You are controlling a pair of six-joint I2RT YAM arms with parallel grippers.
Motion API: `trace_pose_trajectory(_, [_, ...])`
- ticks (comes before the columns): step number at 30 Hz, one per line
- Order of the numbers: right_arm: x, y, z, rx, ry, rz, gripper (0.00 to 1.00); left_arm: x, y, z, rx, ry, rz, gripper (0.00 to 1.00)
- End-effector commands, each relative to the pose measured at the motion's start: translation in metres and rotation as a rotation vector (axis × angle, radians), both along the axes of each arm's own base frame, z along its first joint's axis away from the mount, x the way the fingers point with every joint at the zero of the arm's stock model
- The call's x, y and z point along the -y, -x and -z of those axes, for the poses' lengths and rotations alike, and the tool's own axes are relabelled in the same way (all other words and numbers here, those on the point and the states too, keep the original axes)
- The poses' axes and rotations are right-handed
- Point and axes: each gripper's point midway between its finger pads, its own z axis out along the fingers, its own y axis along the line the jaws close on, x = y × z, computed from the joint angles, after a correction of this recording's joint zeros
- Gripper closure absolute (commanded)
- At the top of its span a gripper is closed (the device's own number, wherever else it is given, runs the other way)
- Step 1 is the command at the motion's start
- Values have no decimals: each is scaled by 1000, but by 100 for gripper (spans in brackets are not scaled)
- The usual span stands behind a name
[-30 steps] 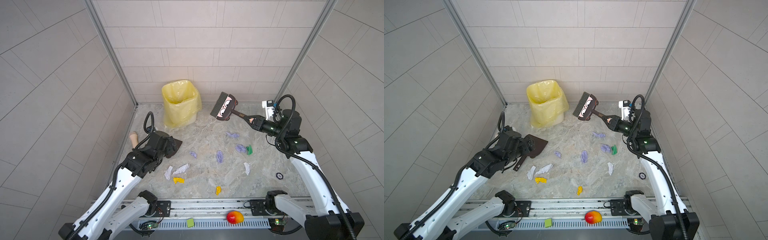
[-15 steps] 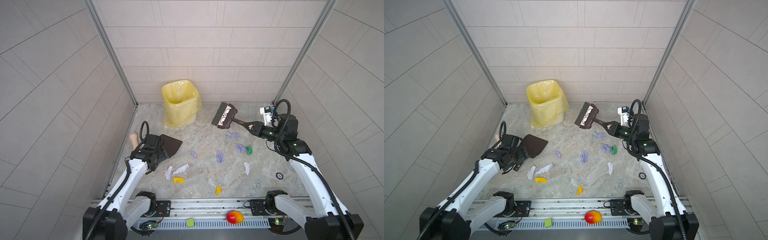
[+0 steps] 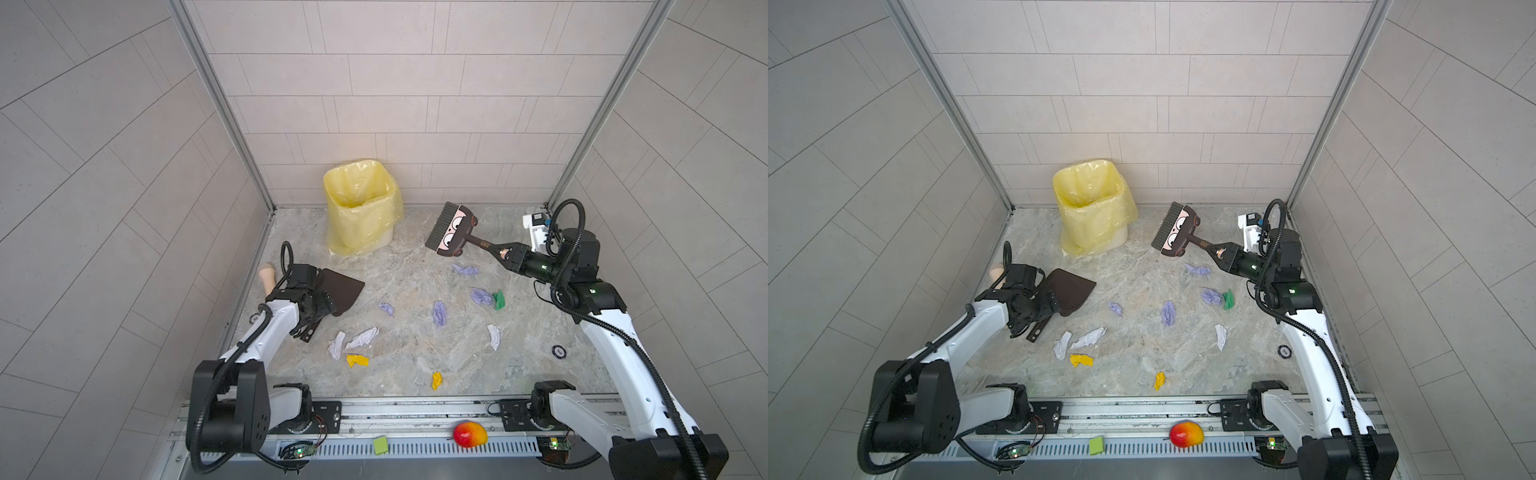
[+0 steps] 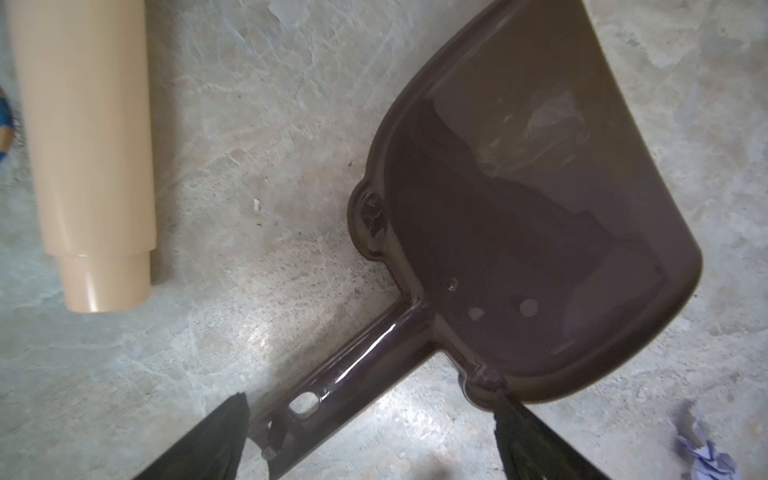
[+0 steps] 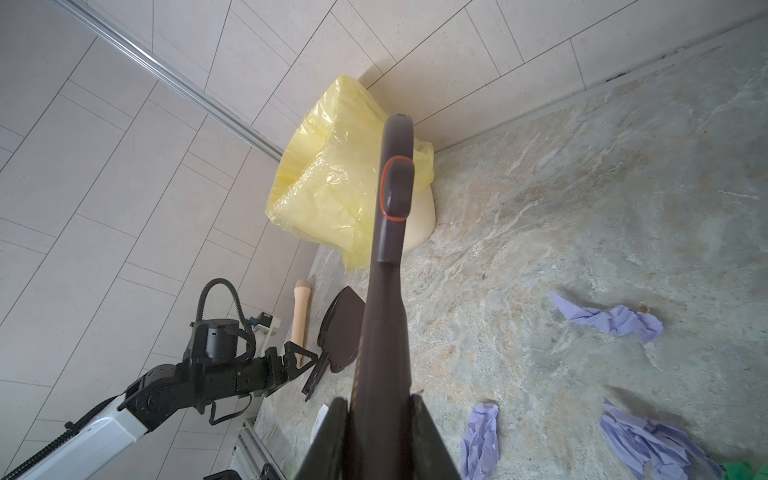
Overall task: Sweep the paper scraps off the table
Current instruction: 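Lower the left gripper and grasp the brown dustpan's handle, then lift the dustpan with the left gripper and set it beside the paper scraps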
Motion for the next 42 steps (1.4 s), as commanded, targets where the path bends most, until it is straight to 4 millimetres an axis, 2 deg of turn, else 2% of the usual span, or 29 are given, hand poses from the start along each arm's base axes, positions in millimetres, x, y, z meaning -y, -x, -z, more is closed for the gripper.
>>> trace_pose_trajectory(1, [2,3,-24,94,12,2,100,6,-3,14,-43,59,29,2])
trace_pose_trajectory(4, [2,4,-26,99,13,0,100,10,-3,24,-101,89,51,3])
trace_pose_trajectory(10, [3,7,-27,105,20,4,100,14,1,27,-109,112,53,3])
trace_pose_trajectory(20, [3,6,-27,109,19,7,100,36,23,32,-134,196,72,3])
trace_pose_trajectory(28, [3,5,-29,111,16,7,100,60,31,34,-166,188,164,5])
trace_pose_trajectory(31, [3,5,-30,111,16,7,100,58,33,28,-181,96,208,7])
trace_pose_trajectory(35, [3,5,-31,113,14,6,100,40,37,16,-209,-133,261,15])
trace_pose_trajectory(37, [3,6,-32,113,13,7,100,36,40,17,-222,-158,259,21])
trace_pose_trajectory(42, [3,6,-34,116,12,7,100,30,44,19,-237,-190,239,28])
